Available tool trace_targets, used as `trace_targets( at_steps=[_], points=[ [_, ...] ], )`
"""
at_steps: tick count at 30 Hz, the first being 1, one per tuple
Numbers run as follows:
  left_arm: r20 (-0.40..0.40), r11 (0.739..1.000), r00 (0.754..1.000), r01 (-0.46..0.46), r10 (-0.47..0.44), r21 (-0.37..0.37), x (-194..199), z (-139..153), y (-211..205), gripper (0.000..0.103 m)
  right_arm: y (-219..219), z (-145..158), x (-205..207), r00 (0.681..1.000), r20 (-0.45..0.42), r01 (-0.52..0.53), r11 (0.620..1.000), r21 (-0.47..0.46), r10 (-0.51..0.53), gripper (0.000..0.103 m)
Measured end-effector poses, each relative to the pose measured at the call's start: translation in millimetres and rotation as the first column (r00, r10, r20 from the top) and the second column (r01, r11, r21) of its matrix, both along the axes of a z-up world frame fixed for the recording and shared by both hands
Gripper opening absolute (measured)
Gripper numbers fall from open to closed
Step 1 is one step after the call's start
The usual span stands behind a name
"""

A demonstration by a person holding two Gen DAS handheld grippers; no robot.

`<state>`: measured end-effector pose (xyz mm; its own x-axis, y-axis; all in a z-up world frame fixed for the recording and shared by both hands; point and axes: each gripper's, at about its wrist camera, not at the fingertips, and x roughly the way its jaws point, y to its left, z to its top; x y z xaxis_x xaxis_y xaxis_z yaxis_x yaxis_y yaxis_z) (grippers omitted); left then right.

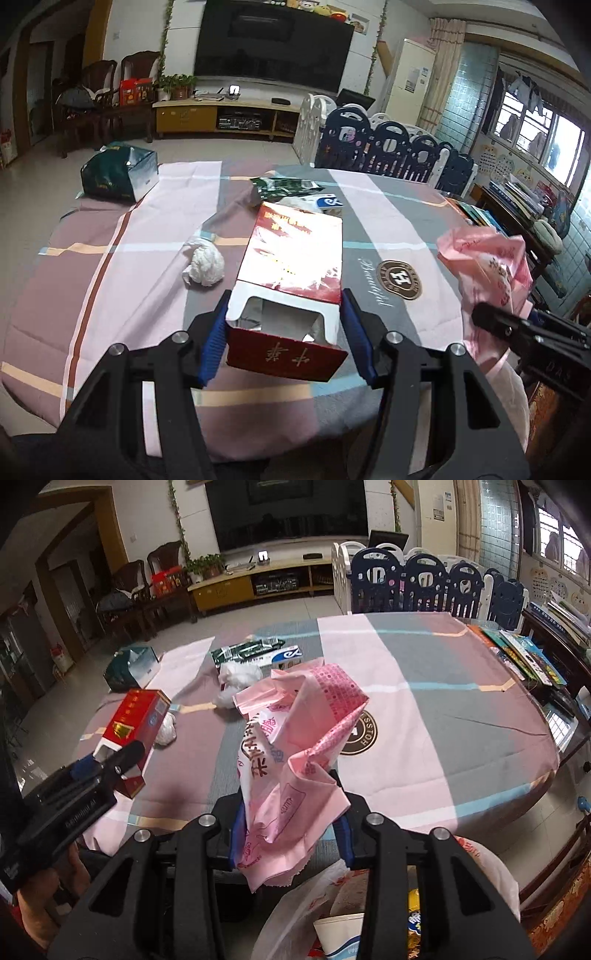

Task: Collect trash
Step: 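Carry the red box in the left gripper and pink bag in the right over the wastebasket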

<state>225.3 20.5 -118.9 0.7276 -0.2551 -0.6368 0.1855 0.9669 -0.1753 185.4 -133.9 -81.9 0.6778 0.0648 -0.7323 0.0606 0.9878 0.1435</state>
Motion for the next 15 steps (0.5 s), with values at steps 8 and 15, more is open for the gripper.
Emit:
trace_targets(
  at_steps=[8,15],
  points=[
    [0.024,0.989,0.989,0.147,-0.147,0.011,-66.0,41.5,-56.1,0.058,-40.3,53.9,-66.6,0.996,0.081,0.045,0.999,0.008,-0.045,0.039],
    [0.068,0.969,0.968,0.239,-0.243,0.066,-118.5,70.7,-96.7,0.058,-85.5,83.0,-136.3,0.988,0.111,0.112,0.994,-0.005,-0.11,0.039]
  ],
)
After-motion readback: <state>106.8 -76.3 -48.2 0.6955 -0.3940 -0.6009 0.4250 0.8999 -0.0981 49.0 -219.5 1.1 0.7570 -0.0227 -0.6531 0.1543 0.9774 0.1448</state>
